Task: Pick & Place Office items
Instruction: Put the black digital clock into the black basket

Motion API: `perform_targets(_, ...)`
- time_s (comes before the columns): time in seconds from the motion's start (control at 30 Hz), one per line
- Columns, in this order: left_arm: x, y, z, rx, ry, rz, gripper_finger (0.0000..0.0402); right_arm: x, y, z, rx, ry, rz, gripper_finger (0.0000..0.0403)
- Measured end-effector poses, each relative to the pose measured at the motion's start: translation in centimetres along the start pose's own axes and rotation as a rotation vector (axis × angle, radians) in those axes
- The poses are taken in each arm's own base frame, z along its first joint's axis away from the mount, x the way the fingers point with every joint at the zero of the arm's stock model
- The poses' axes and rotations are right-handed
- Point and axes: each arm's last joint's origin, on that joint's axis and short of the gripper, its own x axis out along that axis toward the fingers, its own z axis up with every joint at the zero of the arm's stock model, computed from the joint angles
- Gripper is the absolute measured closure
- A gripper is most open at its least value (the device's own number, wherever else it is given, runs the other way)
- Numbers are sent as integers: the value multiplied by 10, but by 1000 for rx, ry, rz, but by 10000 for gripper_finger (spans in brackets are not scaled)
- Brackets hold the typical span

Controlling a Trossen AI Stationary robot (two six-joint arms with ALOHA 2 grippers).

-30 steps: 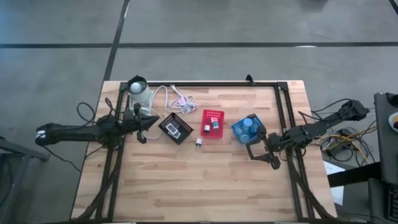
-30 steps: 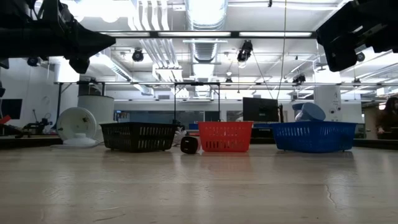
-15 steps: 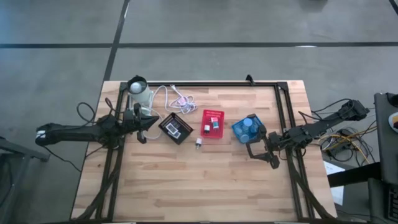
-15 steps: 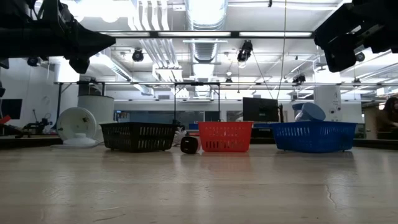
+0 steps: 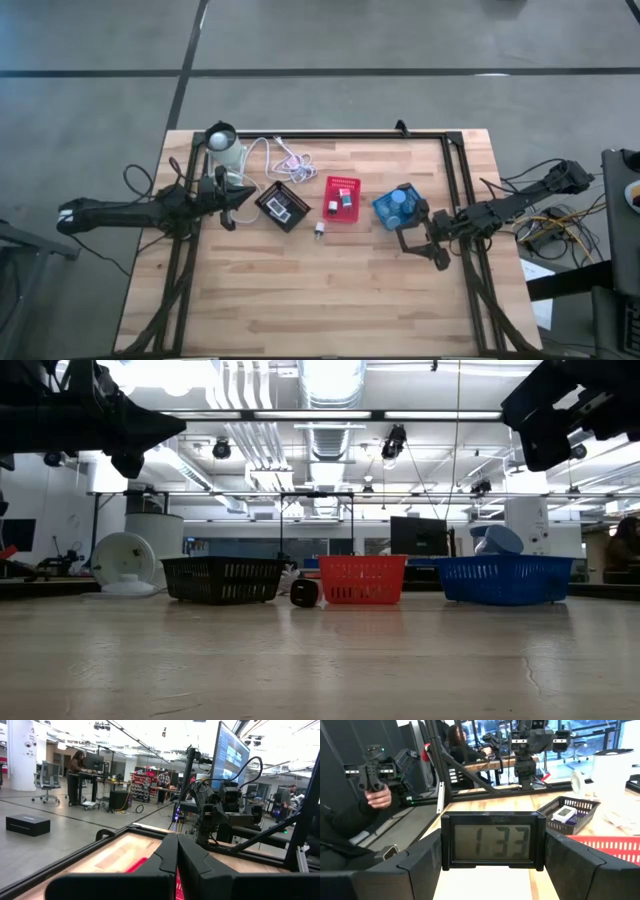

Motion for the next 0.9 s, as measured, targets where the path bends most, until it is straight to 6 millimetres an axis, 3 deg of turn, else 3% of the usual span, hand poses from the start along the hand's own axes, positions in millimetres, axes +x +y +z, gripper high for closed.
perform_targets(0.2, 0, 0, 0, 0, 0, 0, 396, 2, -1, 0, 5, 8, -33, 117)
perform_targets(0.9, 0, 0, 0, -1, 0, 0, 396, 32, 13, 34, -90, 107, -75, 117)
